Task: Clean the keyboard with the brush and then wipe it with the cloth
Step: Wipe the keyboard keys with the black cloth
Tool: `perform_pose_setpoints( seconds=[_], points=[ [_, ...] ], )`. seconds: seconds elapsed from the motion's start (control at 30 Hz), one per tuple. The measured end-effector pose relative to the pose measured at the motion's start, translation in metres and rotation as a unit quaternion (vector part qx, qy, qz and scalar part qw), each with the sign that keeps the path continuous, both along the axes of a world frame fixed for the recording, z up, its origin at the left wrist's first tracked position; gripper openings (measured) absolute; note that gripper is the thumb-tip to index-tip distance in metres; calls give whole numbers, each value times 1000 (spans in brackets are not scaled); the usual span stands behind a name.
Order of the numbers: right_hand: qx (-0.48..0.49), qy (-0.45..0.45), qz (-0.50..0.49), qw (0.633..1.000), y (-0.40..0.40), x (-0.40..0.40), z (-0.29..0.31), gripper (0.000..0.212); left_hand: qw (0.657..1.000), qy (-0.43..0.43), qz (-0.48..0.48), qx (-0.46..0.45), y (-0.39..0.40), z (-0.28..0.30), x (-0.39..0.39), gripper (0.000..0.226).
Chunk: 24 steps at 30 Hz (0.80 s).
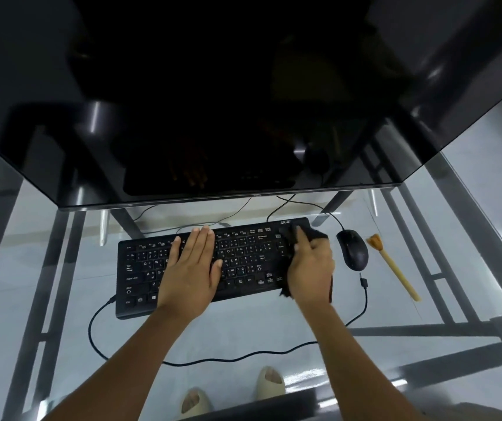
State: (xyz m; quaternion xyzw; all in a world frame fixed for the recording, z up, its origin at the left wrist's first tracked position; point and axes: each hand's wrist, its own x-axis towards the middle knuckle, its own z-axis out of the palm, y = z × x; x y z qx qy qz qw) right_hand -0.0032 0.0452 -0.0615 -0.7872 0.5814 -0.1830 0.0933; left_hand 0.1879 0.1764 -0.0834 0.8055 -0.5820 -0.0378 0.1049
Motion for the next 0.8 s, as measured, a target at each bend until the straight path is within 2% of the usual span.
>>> perform_pose_setpoints(
  seconds=[0.07,0.13,0.2,0.23,0.27,0.3,0.33,0.37,0.43,0.5,0.57,0.67,0.7,0.73,0.8],
  points=[
    [20,9,58,998,35,17,0,55,1000,-3,0,3,0,-1,1,60],
    [26,3,184,983,73,32,-4,55,1000,-5,-4,8,0,0,1,62],
    [32,25,277,960,84,30,-12,44,1000,-5,-13,7,0,0,1,64],
    [41,11,257,965,76,23,-12,27,1000,-2,-13,1,0,0,2,63],
    [35,-3,220,975,63,12,-14,27,1000,-1,-12,-3,0,-1,3,62],
    [18,10,153,988,46,-1,-10,42,1000,-2,-11,-3,0,-1,3,61],
    [30,10,90,995,30,-15,-8,48,1000,-3,-10,-3,0,-2,3,60],
    [26,-16,28,999,17,-22,-8,46,1000,-5,-10,-3,0,-2,3,60],
    [41,-89,-88,991,7,-24,-3,28,1000,-7,-9,-3,1,-3,4,60],
    [7,-36,-41,998,19,-3,-4,42,1000,-11,-8,-2,1,-2,3,60],
    [15,-57,52,997,52,28,-4,53,1000,-13,-7,-2,0,-2,2,60],
    [-38,2,229,973,72,50,-3,53,1000,-16,-12,-5,0,-3,3,61],
    [-41,10,245,969,60,46,-4,48,1000,-15,-13,-8,-1,-3,3,61],
    [-15,0,220,975,41,37,-5,44,1000,-10,-14,-9,0,-2,3,60],
    [25,-26,95,995,0,17,-1,42,1000,-6,-13,-14,-1,-2,3,59]
  ],
)
